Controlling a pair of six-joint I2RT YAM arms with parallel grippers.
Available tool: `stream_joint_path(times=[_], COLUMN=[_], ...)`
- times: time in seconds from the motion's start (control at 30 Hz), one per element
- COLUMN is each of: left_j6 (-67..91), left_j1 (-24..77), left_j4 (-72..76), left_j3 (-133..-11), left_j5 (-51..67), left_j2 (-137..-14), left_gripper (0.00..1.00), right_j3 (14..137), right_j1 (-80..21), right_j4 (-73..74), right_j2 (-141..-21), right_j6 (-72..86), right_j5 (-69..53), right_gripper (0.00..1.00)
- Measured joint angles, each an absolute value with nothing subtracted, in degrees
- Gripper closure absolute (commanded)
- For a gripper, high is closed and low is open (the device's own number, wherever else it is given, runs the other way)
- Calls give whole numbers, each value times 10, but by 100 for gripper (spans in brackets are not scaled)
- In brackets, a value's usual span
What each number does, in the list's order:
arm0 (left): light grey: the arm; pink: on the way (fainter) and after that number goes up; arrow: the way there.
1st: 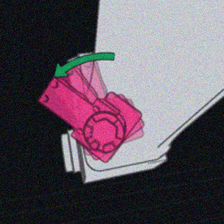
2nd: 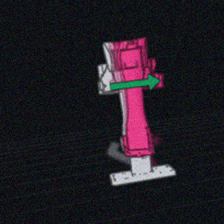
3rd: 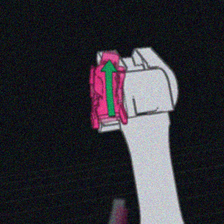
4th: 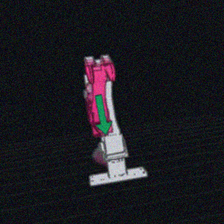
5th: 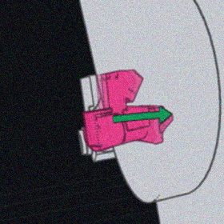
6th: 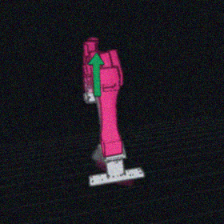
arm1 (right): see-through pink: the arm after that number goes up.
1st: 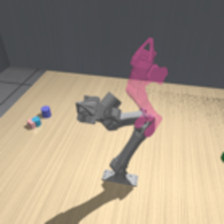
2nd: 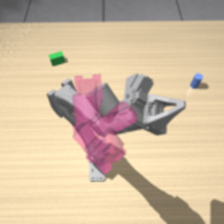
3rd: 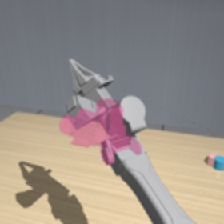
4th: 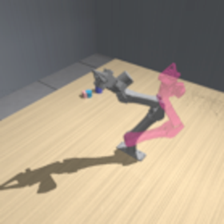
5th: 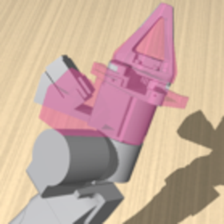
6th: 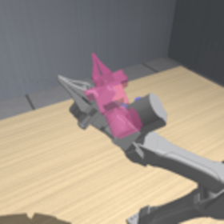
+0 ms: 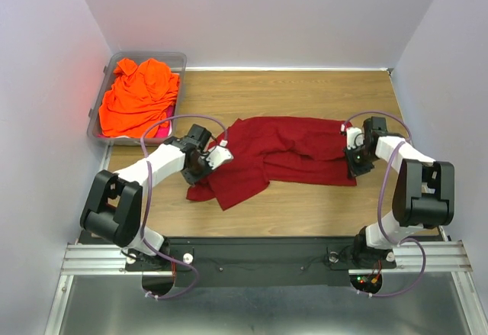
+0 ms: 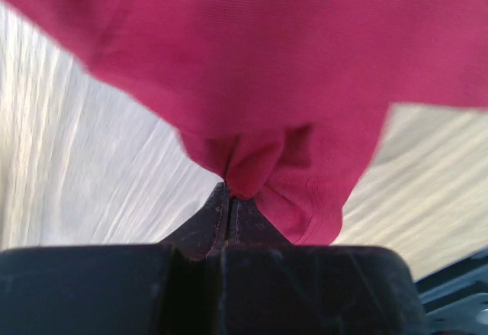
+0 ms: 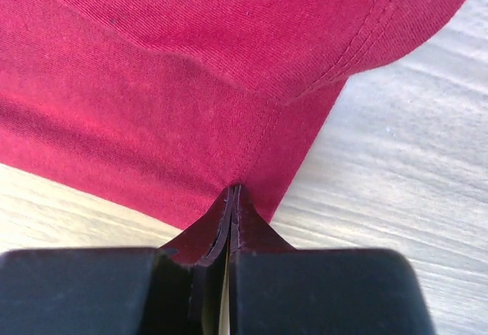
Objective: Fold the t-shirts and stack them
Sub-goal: Flatten the tshirt out
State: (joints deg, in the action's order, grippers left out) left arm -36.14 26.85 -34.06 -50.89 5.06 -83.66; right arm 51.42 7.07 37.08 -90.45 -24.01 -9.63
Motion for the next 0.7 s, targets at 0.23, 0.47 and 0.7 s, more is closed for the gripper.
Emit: stream_joint_path(times=[0.23, 0.47, 0.7], left_j6=[-396, -416, -433], left_j1=[218, 196, 216], left_j4=[-324, -392, -437], left_j3=[-500, -585, -629], left_j5=[2, 77, 157], left_j2=[-872, -861, -794], left_gripper=[42, 18, 23], right_j3=[500, 518, 647], right_j1=[71, 71, 71], right_j4=[384, 461, 474], right_j2=[-887, -830, -800], right_j6=[-273, -288, -299], right_j5=[-88, -105, -133], right_gripper=[69, 0, 29])
